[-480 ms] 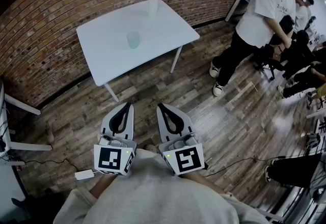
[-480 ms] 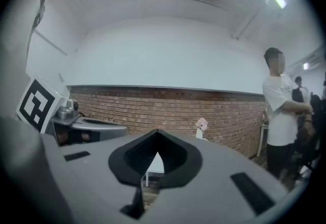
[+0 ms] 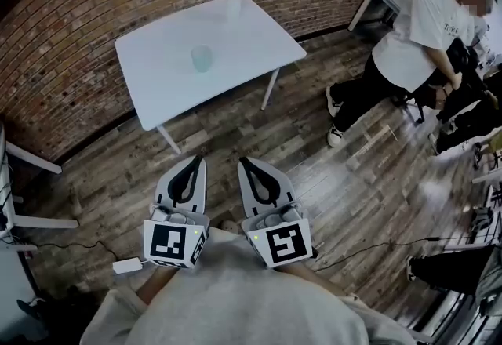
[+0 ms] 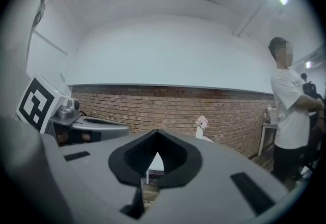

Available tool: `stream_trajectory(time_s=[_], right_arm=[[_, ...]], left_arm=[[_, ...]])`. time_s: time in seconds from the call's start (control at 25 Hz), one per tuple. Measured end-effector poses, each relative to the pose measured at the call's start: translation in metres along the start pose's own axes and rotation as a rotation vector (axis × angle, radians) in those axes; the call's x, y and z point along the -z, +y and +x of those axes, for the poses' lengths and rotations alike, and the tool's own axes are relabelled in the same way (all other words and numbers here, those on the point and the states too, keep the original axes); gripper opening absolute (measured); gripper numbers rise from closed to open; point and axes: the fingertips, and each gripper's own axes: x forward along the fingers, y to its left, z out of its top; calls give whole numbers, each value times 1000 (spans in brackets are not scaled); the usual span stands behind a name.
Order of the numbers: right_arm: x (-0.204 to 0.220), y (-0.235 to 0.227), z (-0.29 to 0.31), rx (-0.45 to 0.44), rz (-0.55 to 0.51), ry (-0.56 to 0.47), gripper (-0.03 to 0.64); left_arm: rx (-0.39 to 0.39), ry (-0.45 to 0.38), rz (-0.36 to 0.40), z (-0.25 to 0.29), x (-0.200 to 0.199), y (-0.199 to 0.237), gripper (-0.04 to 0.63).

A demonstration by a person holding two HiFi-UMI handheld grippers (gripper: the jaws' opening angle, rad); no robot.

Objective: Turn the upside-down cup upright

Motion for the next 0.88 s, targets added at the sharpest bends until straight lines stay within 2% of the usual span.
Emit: stream_trajectory(time_s=[0.56, 0.88], right_arm=[[9, -12, -1, -18, 34, -27, 6], [11, -15, 16, -30, 28, -27, 6]], left_arm=[[-61, 9, 10, -4, 9, 6, 9], [-58, 2, 8, 12, 10, 19, 9]])
